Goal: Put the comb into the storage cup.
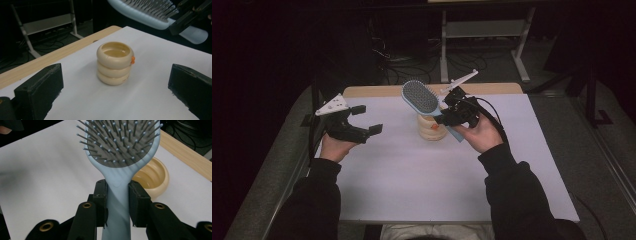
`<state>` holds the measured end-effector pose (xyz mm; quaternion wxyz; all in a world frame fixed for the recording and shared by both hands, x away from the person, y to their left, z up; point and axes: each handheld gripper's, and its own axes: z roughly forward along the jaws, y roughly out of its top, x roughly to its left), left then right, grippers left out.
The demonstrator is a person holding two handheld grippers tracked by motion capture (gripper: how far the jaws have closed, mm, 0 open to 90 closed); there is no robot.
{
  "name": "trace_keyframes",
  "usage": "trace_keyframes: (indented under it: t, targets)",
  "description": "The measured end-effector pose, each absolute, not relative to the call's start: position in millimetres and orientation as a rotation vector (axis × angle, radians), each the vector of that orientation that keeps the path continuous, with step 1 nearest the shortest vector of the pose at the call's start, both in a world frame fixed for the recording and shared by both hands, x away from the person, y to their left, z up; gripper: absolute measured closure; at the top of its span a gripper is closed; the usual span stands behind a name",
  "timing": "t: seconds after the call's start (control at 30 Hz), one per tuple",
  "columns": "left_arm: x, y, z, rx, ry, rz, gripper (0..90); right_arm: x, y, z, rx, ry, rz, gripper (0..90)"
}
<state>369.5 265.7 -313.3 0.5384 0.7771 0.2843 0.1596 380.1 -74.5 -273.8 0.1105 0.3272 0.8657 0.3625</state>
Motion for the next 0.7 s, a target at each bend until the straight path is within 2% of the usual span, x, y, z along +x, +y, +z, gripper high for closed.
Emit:
trace_keyframes:
  t: [0.43,0.7]
  targets:
    - [381.2,245.4,-308.8,1.842,0.674,0.299,0.0,379.9,-70.4,-273.5,0.939,2.536,1.077,68.8]
    - [390.1,229.2,-308.3,1.78,0.671,0.218,0.0,380.5,-67.3,-273.2,0.923,2.531,1.091,68.8]
